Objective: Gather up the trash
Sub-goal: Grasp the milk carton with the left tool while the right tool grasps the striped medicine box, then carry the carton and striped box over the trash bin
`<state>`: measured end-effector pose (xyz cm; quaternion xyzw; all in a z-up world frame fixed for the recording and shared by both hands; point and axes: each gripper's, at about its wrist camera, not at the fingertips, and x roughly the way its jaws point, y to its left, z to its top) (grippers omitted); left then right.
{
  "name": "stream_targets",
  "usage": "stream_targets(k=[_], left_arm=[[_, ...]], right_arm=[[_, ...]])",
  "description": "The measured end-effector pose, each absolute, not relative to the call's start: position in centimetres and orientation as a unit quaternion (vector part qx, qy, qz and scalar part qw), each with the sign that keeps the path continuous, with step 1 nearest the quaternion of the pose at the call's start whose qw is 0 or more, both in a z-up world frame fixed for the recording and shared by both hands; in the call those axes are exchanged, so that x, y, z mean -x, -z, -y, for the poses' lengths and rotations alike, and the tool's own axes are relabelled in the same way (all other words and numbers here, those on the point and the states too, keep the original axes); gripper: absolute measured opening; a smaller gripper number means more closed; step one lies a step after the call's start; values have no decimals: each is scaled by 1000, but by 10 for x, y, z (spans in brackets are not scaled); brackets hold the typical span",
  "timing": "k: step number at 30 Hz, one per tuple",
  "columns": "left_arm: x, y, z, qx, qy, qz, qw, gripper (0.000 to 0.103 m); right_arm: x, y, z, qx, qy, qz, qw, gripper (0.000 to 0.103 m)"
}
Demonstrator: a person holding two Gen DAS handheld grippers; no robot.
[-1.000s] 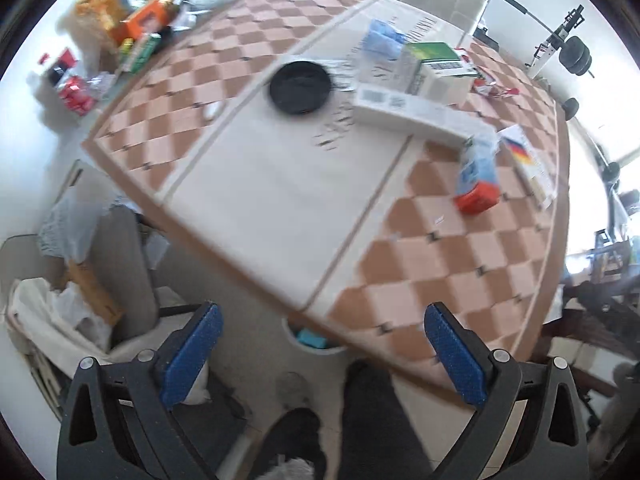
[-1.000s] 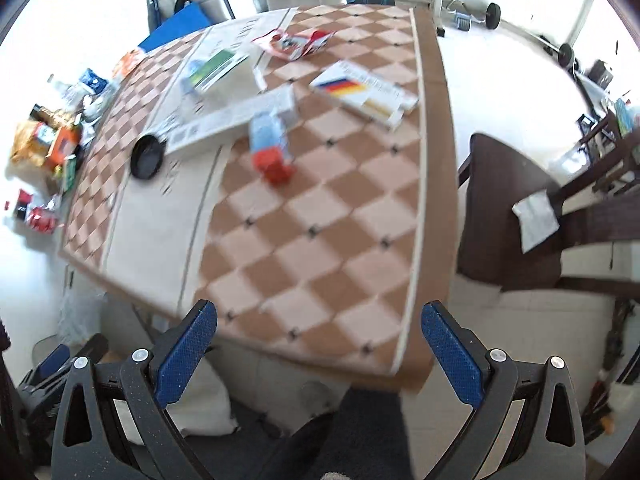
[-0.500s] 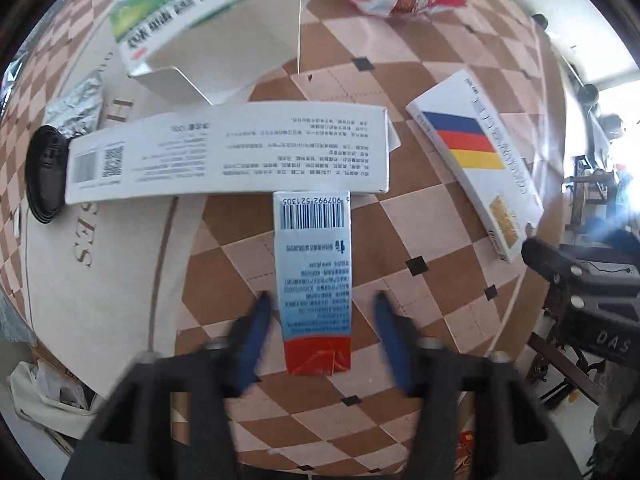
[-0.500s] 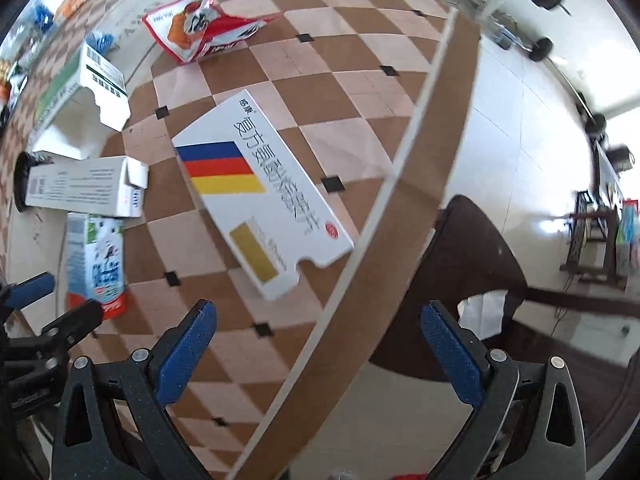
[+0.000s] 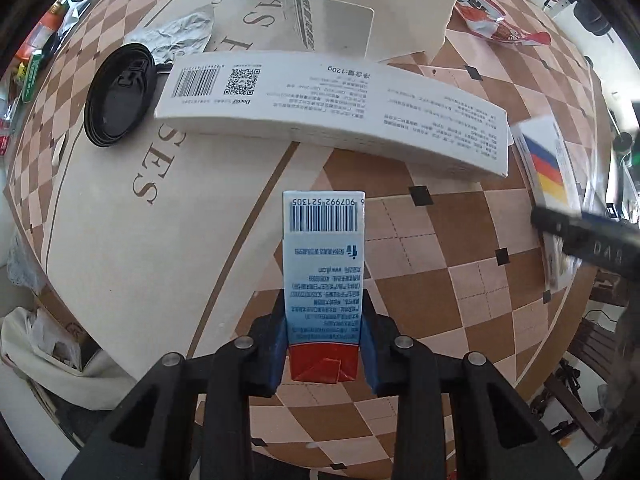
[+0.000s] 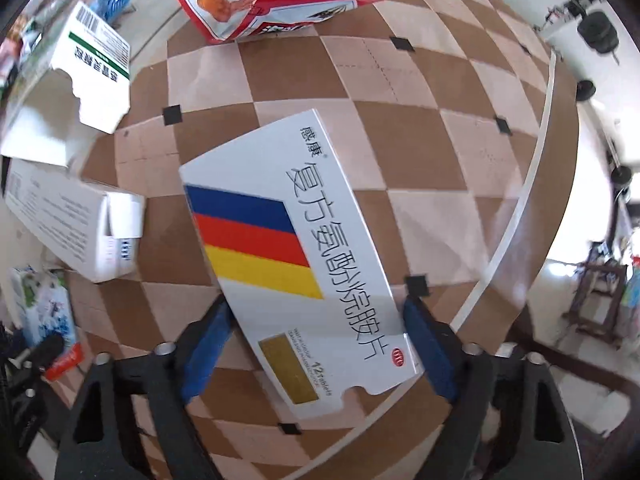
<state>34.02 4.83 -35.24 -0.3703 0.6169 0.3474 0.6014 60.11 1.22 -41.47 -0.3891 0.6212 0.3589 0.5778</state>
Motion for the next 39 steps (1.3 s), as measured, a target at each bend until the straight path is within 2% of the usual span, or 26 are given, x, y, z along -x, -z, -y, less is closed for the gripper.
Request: stream_targets(k=[7, 13, 22, 33, 39], left_arm=[[-344, 364, -72, 377, -341, -622, 596, 28], [-346, 367, -73, 376, -351, -612, 601, 27], [-313, 334, -44, 347, -371, -599, 619, 27], [-210, 284, 1, 328, -381, -561, 658, 27], [-135, 284, 34, 350, -382, -545, 659, 27]], right_arm=[[-575, 422, 37, 338, -317, -698, 546, 84], [-551, 425, 47, 375, -311, -669, 561, 85], [-514, 409, 67, 342, -324, -655, 591, 82], [-412, 360, 120, 289, -367, -637, 612, 80], [-322, 342, 149, 277, -384, -635, 611, 80]])
